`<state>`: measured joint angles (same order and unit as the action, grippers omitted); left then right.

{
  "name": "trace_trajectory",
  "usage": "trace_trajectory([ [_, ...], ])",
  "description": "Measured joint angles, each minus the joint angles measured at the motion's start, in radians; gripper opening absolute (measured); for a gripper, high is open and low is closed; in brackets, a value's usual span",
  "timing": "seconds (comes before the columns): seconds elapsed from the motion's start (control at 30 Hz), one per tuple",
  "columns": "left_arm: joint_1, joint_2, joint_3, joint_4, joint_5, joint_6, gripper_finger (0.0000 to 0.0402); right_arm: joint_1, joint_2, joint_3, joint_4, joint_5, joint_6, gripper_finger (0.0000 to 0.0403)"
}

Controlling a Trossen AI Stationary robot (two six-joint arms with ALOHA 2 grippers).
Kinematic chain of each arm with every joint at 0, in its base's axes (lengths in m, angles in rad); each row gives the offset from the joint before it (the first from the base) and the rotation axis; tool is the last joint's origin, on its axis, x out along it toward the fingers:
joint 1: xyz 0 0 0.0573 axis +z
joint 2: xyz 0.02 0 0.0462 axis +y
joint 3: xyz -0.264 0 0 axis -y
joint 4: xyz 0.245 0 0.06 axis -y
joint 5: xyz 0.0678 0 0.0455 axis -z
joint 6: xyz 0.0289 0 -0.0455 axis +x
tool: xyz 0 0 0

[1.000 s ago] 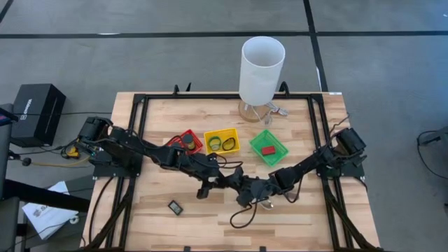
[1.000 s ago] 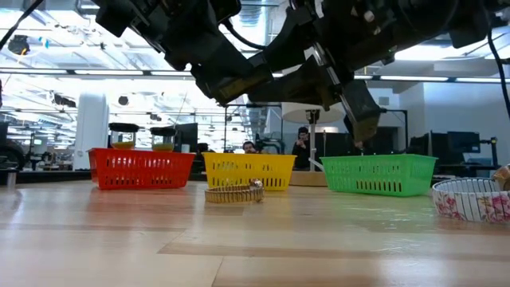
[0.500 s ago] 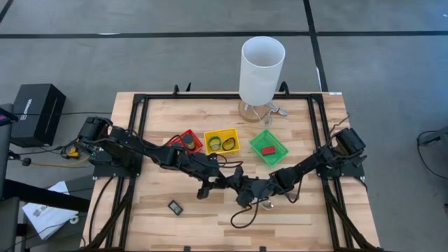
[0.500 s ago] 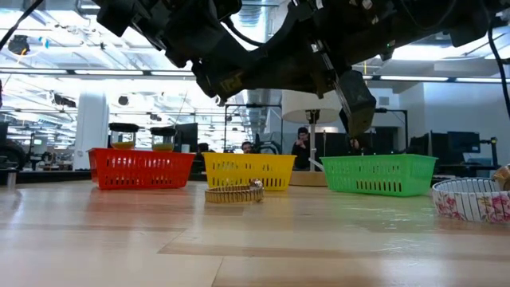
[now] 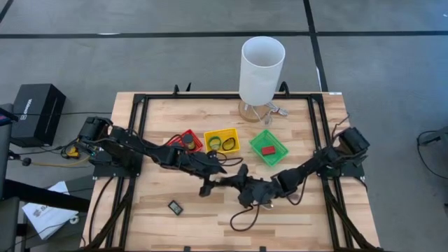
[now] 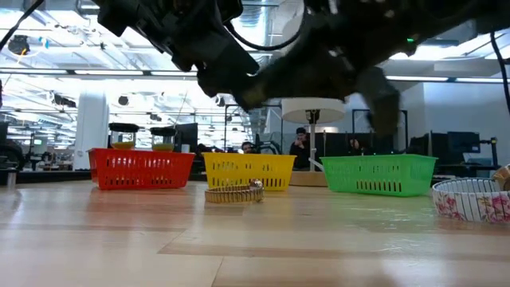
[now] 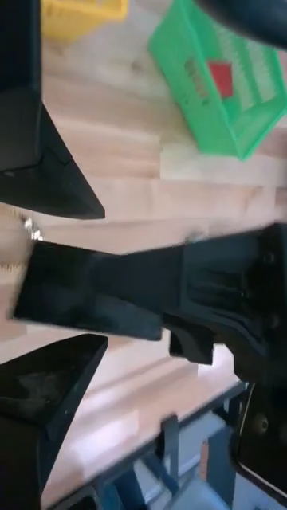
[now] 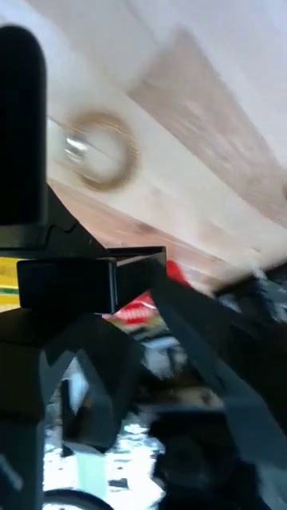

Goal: Pick & Place Office items
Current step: Put the top black digital timer into the green basket

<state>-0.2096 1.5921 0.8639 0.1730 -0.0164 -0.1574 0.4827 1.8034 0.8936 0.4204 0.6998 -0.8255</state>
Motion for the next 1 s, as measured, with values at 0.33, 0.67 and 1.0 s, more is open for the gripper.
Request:
trace_trajectory([
  [0.33,0.034,0.000,0.000,0.001,-0.071,0.033,0.0264,0.036,-0.286,-0.001,-0.737,0.056,0.598,0.0061],
  [0.67,0.047,0.000,0.000,0.009,-0.070,0.033,0.0251,-0.116,-0.594,-0.073,-1.321,0.035,1.182,0.0061],
  [1.0,0.045,0.000,0.000,0.011,-0.064,0.033,0.0242,-0.267,-0.651,-0.204,-1.049,-0.230,1.109,0.0061],
])
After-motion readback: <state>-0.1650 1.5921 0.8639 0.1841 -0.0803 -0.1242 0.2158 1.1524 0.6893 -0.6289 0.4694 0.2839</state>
